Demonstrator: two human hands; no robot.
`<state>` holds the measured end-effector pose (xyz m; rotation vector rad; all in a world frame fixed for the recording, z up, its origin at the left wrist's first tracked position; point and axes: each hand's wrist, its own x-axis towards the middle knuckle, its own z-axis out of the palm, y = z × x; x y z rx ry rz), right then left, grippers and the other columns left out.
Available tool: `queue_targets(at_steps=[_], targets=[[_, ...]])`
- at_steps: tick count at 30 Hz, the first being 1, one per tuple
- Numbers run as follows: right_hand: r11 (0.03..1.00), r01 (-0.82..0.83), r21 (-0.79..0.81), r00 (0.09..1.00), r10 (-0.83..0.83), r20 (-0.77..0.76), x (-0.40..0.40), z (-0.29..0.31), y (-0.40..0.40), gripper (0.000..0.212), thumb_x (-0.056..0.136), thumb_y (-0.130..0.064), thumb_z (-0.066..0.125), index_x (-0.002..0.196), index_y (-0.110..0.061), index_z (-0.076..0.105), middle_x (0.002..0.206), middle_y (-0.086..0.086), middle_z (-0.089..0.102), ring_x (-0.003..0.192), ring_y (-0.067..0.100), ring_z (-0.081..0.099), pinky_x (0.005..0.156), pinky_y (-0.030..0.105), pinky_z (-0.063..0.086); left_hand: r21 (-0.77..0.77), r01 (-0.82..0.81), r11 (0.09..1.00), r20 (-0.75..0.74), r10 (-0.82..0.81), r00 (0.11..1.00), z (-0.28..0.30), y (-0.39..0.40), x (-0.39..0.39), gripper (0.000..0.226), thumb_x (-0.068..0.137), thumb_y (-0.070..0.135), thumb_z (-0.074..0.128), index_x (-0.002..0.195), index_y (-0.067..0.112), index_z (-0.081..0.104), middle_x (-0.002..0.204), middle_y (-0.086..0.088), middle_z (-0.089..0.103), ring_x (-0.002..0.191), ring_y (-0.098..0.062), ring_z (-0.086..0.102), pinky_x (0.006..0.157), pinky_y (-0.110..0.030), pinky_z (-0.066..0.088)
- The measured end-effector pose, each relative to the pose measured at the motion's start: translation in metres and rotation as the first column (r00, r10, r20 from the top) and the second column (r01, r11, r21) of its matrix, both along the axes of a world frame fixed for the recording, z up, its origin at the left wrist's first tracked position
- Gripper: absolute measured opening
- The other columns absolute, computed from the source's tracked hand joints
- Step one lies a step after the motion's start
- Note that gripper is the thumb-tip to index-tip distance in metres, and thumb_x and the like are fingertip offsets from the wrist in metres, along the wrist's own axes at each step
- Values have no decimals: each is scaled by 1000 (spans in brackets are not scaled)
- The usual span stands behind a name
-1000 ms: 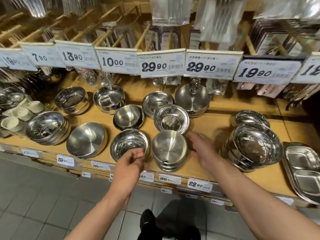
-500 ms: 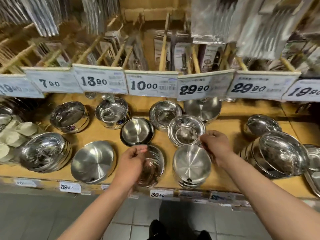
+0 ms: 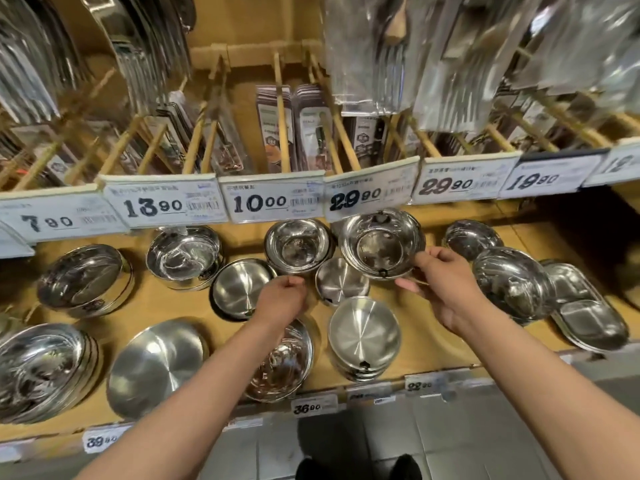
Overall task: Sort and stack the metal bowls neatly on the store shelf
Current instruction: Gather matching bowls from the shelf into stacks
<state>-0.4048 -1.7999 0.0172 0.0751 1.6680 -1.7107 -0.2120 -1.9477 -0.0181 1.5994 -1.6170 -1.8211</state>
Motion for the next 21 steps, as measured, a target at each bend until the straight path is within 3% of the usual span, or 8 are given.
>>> queue_targets(at_steps=[2,4,7,10,12,15,18,21], targets=[[999,18,-39,1000,-17,21,1,9,7,17,97,2,58,87,-11,53,75,7,74,67,18,76,54,31,63,-19,81,997,63,-80,995,-9,-6,-18,10,90,8,61,85,15,67,83,-10,72,72,-23,64,73,-37,57],[999,11,-50,1000,-10,27,5,15,15,16,96,3,58,89,-10,54,85,9,73,71,18,77,58,32,64,-10,131,991,109,-129,986,-21,-8,-33,9,90,12,63,82,9,65,75,-14,69,64,-23,61,64,-35,52],[999,-5,-47,998,8,58,11,21,28,11,95,3,59,96,-7,57,99,17,68,77,21,77,66,37,64,-12,168,986,183,-163,970,-40,-11,-49,17,92,17,65,83,3,64,77,-17,70,60,-24,63,62,-36,57],[1000,-10,-18,997,12,76,17,23,42,13,94,4,61,101,-7,58,92,15,65,69,17,75,66,41,63,10,172,985,190,-171,967,-49,-10,-55,14,93,6,62,80,4,59,76,-14,68,47,-19,65,41,-23,50],[1000,-14,-9,996,15,85,20,23,48,15,94,5,61,101,-7,56,83,11,62,62,14,72,66,42,62,36,169,985,183,-173,968,-52,-11,-56,12,93,1,62,82,2,59,73,-15,69,38,-15,64,35,-20,45],[1000,-20,-8,995,21,93,23,23,52,18,92,7,62,98,-8,54,76,8,60,64,16,72,66,42,61,120,140,983,143,-157,977,-48,-16,-55,4,92,0,63,92,-5,63,69,-16,74,46,-23,69,43,-25,53],[999,-38,-15,994,39,107,24,23,51,17,92,7,63,100,-6,55,78,12,64,74,24,74,67,42,61,177,135,975,111,-156,982,-45,-23,-52,17,90,-3,56,104,-10,64,84,-22,72,68,-34,74,74,-43,63],[998,-64,-14,989,66,133,26,23,49,11,93,7,62,98,-2,57,72,14,68,71,26,75,66,40,62,248,122,961,50,-138,989,-29,-25,-45,18,96,0,56,111,-6,64,100,-19,69,68,-21,72,61,-31,64]])
